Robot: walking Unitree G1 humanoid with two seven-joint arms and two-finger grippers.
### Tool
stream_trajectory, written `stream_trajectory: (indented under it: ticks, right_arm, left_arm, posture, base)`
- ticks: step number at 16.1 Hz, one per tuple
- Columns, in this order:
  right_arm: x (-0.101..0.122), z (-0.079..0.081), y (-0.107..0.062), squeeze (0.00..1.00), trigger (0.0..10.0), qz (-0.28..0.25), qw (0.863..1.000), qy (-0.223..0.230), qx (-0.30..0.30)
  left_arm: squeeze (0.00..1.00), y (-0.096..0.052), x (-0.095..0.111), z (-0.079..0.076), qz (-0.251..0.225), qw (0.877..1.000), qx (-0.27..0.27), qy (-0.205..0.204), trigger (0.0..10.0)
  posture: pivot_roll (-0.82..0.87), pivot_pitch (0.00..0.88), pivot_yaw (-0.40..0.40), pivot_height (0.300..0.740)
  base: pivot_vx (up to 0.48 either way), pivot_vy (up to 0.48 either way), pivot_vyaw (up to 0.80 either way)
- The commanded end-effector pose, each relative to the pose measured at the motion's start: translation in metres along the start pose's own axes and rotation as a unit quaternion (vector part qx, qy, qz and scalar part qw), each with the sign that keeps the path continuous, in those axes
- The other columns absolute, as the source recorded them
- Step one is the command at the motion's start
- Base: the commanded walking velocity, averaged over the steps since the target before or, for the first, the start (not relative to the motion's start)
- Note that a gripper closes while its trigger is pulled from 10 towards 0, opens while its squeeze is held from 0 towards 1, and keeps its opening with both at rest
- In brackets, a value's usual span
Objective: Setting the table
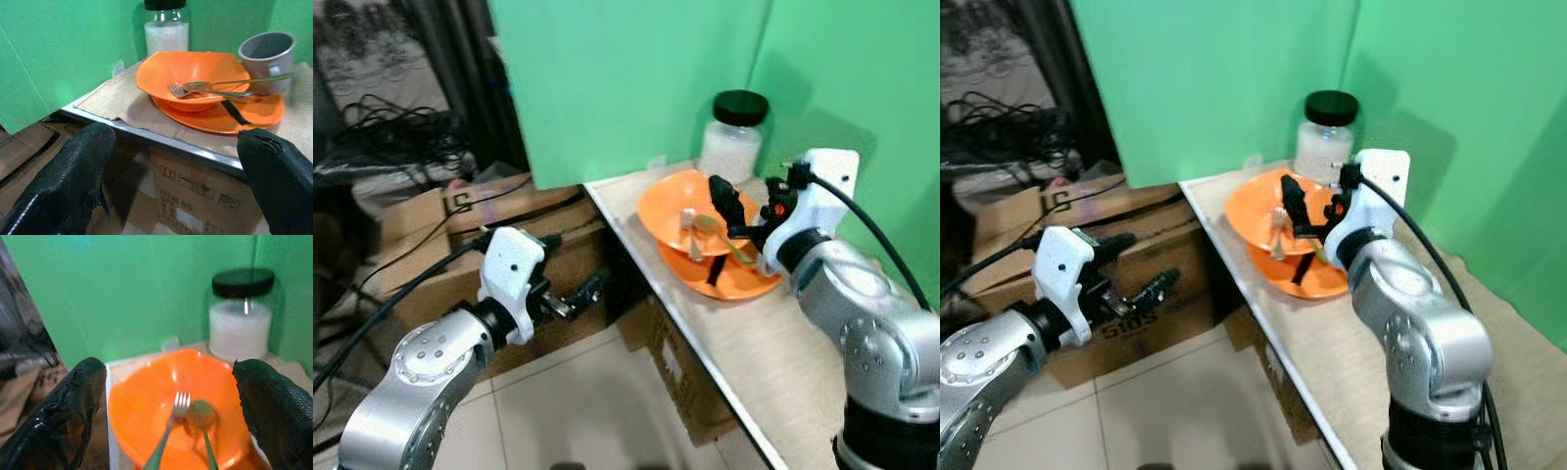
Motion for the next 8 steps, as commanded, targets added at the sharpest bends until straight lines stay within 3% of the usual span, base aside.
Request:
stream_trajectory:
  ticks: [1,4,6,7,8]
  right_arm:
    - [-0.003,-0.008,0.003,1.00,10.0,0.016,1.000,0.001,-0.019]
    - [-0.003,-0.027,0.021,1.00,10.0,0.044,0.993,0.014,-0.112]
    - [0.002,-0.049,0.028,1.00,10.0,0.041,0.983,-0.010,-0.180]
    - [0.003,-0.065,0.027,0.85,10.0,0.040,0.974,-0.012,-0.224]
    - [0.003,-0.067,0.027,0.29,10.0,0.040,0.973,-0.017,-0.229]
  left_arm:
    - [0.00,0.000,0.004,-0.003,-0.004,1.000,-0.010,0.001,10.0]
    - [0.00,0.000,0.005,-0.008,-0.001,0.999,-0.041,-0.008,10.0]
    - [0.00,0.002,0.005,-0.010,0.002,0.998,-0.055,-0.003,10.0]
    - [0.00,0.003,0.009,-0.009,-0.004,0.998,-0.063,-0.005,10.0]
    - [0.00,0.003,0.010,-0.008,-0.007,0.998,-0.065,-0.008,10.0]
  posture:
    - [0.16,0.000,0.029,0.740]
    - [0.16,0.000,0.033,0.740]
    - [0.16,0.000,0.025,0.740]
    - [0.16,0.000,0.025,0.740]
    - [0.16,0.000,0.028,0.740]
  base:
    - [0.000,0.000,0.00]
    - [0.000,0.000,0.00]
    - [0.000,0.000,0.00]
    - [0.000,0.000,0.00]
    - [0.000,0.000,0.00]
Point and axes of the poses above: a point about 5 cm out from each wrist's last joint towards the gripper, its own y axis pointing out of the wrist towards the gripper, its own x axis along the axis of the wrist's last joint, z = x × y, the point moved 3 cm from there along y, pointing out of the wrist towards the gripper, and after that the axes turned 4 degrees about y, right-handed, at the moved point
